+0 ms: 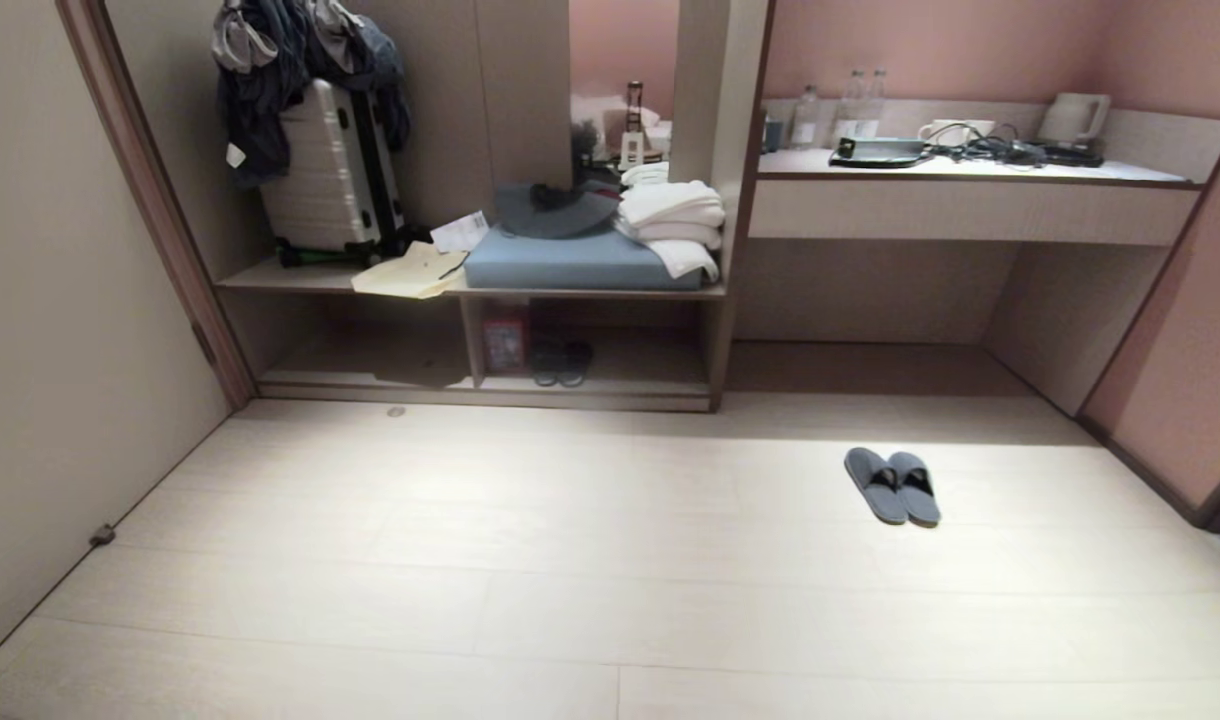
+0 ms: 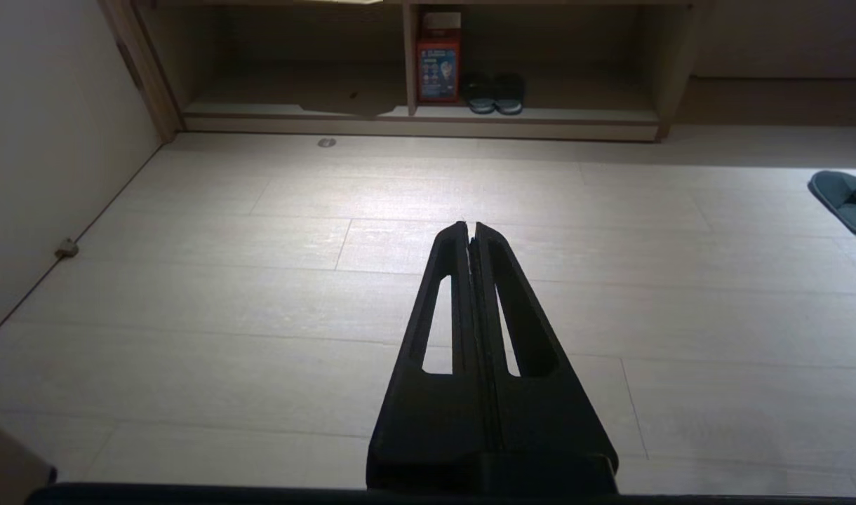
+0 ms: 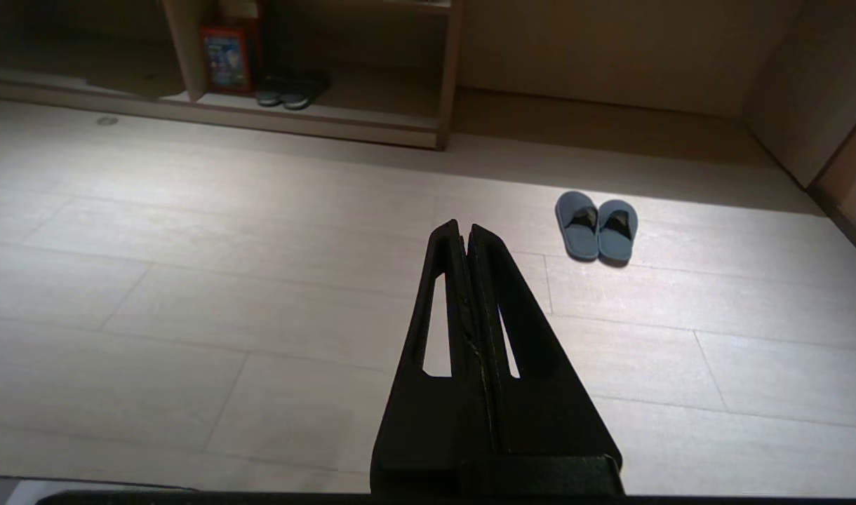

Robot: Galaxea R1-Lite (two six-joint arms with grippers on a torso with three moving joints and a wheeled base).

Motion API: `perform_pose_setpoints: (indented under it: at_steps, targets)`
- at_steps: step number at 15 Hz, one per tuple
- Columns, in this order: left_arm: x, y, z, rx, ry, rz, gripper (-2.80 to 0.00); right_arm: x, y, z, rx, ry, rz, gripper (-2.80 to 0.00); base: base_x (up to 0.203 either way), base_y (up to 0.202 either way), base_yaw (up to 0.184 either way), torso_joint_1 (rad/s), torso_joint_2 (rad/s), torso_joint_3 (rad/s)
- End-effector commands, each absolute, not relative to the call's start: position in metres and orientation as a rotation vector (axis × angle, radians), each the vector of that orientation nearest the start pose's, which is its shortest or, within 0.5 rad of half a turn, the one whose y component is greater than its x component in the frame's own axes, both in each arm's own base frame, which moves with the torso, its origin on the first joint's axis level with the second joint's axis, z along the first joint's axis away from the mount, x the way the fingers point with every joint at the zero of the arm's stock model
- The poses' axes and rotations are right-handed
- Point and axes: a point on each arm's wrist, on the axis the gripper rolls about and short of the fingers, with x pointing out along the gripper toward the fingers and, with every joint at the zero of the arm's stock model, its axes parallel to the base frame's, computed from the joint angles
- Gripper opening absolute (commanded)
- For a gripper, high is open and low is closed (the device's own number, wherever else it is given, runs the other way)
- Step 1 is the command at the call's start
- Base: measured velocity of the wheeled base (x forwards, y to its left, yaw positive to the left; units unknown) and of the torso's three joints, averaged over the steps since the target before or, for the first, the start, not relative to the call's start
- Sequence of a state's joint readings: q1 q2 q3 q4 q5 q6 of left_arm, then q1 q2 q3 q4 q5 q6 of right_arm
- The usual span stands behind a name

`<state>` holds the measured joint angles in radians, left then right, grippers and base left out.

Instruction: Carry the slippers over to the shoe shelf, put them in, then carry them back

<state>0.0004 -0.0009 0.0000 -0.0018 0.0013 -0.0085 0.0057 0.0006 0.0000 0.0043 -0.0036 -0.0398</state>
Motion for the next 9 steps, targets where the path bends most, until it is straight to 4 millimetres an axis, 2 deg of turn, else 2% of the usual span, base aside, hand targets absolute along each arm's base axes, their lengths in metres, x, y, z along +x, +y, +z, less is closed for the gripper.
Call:
perform_pose_setpoints:
  at_steps: [1,8,9]
  targets:
    - [-0.0228,0.0000,0.0756,-0.009,-0.002,0.002,-2.80,-0.0227,-0.0002,0.0750,-0.041,0.006,0.003,-2.80,-0.092,0.000,0.004,-0.007,0.00,0.007]
    - [-0.0228,0.0000,0.0755,-0.009,-0.001,0.002,-2.80,-0.0227,-0.0002,0.0750,-0.043,0.006,0.002,-2.80,0.000,0.000,0.000,0.000,0.00,0.000]
    - [-0.0228,0.0000,0.0756,-0.009,-0.002,0.002,-2.80,-0.0227,-0.0002,0.0750,-0.043,0.006,0.003,-2.80,0.001,-0.107,0.001,0.005,0.00,0.002]
